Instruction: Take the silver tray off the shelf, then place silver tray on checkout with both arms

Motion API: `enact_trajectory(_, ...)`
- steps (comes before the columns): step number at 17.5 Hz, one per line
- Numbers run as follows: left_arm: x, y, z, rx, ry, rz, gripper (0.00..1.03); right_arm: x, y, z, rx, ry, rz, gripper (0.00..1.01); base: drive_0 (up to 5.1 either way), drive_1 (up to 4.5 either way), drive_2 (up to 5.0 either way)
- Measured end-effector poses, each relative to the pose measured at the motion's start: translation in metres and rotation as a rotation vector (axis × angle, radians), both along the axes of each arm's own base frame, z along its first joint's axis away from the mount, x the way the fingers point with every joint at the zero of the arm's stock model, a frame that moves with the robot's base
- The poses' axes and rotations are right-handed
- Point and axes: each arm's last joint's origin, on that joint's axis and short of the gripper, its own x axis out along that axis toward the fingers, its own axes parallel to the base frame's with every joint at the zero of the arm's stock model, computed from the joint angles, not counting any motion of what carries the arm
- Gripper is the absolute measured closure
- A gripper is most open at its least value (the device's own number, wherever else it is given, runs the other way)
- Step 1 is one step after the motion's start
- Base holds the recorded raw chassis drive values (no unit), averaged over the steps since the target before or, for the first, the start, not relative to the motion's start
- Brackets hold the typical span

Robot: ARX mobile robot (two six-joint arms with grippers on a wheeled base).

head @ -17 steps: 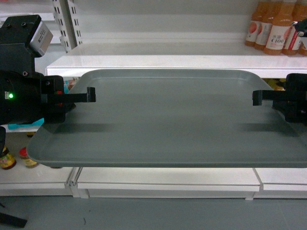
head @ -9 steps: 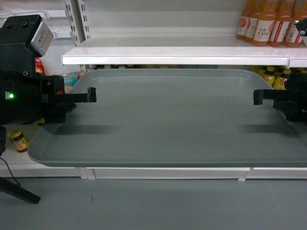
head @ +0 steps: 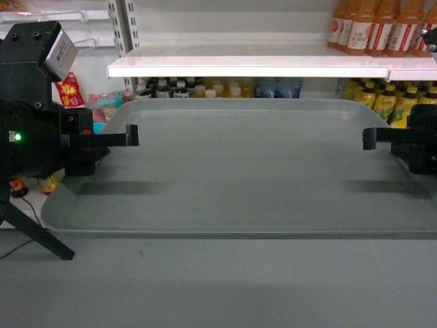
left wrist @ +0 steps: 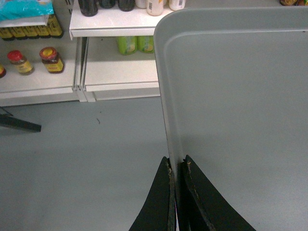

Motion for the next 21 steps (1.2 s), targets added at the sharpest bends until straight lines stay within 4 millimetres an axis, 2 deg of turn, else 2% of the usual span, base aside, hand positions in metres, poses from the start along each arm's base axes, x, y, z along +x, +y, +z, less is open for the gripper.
enact_trajectory(21, -0.0002, -0.0001, -0.0004, 0.001, 0.004, 0.0, 0.99, 0.0, -0.0001, -0.0002, -0.003, 0.001, 0.0, 0.98, 0.1, -4.06, 4.3)
